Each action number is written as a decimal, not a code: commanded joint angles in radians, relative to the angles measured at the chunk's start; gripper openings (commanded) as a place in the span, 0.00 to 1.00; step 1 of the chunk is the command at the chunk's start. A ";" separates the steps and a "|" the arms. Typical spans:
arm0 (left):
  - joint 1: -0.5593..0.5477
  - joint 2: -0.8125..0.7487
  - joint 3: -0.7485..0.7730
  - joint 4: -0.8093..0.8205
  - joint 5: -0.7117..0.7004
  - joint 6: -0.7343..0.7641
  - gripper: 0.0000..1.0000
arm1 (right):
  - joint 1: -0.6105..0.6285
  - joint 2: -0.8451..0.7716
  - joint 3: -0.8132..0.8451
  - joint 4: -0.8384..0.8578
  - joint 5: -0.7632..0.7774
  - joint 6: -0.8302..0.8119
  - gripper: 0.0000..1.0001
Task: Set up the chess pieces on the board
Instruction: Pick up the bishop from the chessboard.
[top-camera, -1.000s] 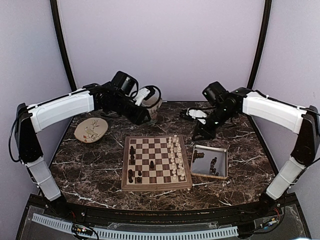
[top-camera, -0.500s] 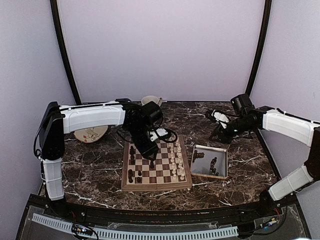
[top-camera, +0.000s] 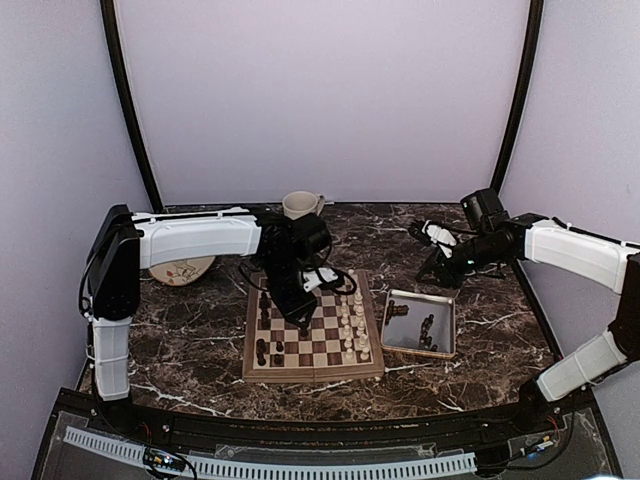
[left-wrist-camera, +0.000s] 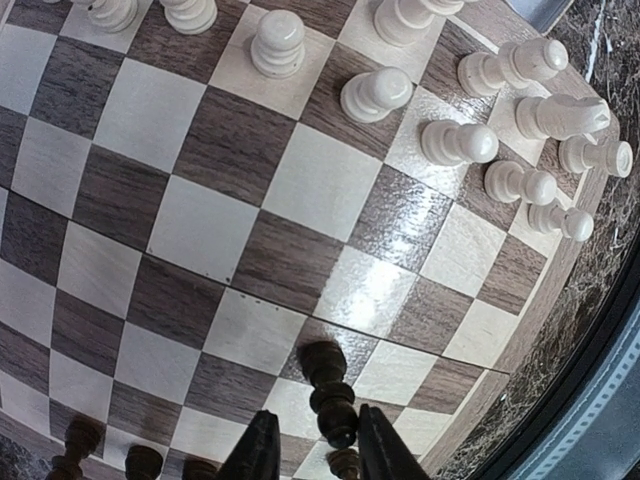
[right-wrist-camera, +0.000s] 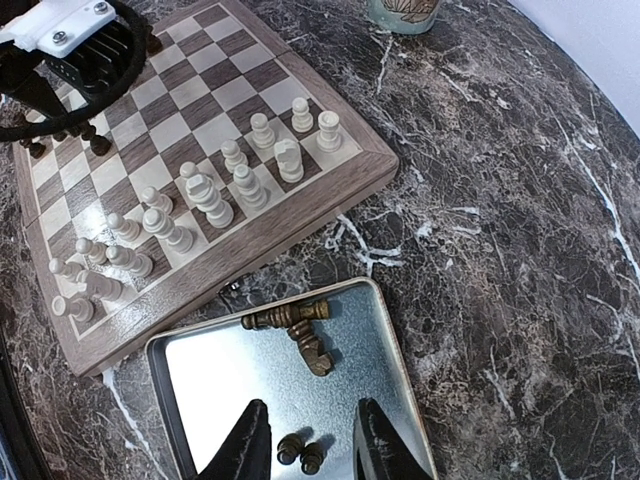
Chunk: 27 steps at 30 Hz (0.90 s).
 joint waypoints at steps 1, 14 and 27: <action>-0.009 0.004 0.019 -0.035 -0.007 0.009 0.26 | 0.002 0.011 -0.007 0.022 -0.013 -0.010 0.29; -0.014 0.011 0.027 -0.033 -0.009 0.010 0.12 | 0.001 0.034 -0.003 0.005 -0.016 -0.021 0.29; -0.013 -0.148 -0.056 -0.107 -0.113 -0.021 0.06 | 0.002 0.043 -0.003 0.001 -0.011 -0.023 0.29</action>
